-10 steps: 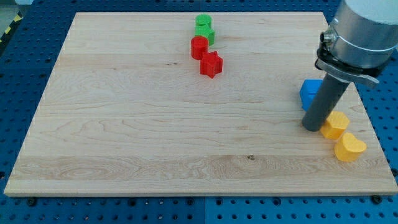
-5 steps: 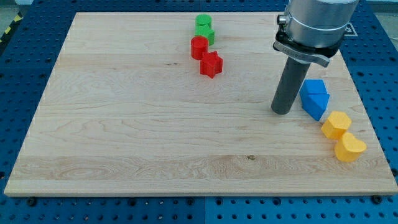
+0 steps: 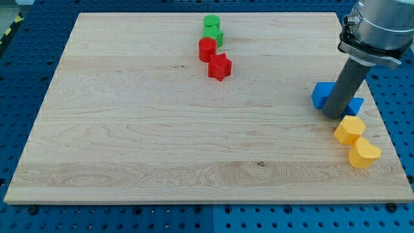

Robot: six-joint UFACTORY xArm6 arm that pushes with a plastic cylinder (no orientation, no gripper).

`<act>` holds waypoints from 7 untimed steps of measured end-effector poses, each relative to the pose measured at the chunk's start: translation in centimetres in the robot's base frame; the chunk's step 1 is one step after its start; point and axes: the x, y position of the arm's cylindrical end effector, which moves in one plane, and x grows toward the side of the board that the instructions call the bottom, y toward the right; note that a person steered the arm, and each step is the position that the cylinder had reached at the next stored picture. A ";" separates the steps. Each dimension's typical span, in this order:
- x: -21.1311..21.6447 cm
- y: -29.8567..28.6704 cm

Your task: Place the blue blocks on the top of the yellow blocks

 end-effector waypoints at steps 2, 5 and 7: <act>-1.5 -5.4; -3.1 -3.2; -3.1 -0.3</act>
